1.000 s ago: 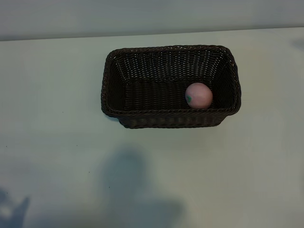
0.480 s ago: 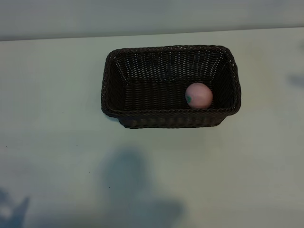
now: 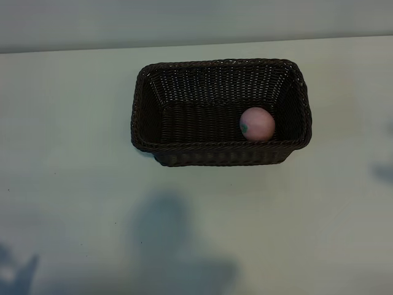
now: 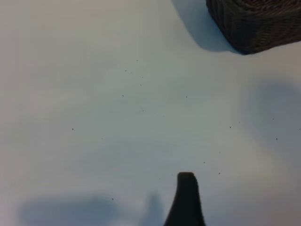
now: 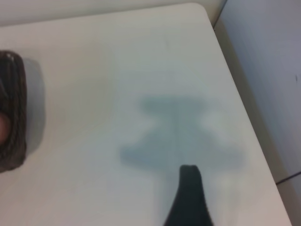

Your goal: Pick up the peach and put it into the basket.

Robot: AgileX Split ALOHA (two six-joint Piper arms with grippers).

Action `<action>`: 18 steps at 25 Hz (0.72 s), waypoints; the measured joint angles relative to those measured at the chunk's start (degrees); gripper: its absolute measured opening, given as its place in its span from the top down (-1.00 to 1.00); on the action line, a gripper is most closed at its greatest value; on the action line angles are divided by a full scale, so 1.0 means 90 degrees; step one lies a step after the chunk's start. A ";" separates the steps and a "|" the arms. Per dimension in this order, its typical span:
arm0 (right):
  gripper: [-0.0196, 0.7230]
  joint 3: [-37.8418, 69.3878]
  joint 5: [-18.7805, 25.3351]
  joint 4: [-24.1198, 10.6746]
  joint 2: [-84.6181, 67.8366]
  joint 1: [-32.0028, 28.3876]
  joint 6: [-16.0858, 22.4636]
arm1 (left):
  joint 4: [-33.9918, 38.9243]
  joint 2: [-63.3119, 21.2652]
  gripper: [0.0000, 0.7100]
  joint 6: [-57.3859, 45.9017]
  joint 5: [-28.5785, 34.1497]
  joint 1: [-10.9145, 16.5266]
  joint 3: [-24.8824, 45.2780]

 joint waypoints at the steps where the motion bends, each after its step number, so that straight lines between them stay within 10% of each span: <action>1: -0.53 0.0112 -0.0041 0.0001 -0.0154 0.0007 0.0000 | 0.0000 0.0000 -0.67 0.0000 0.0000 0.0000 0.0000; 18: -0.53 0.0748 0.0155 -0.0075 -0.1964 0.1334 0.0313 | 0.0000 0.0000 -0.67 -0.0025 0.0000 0.0000 0.0000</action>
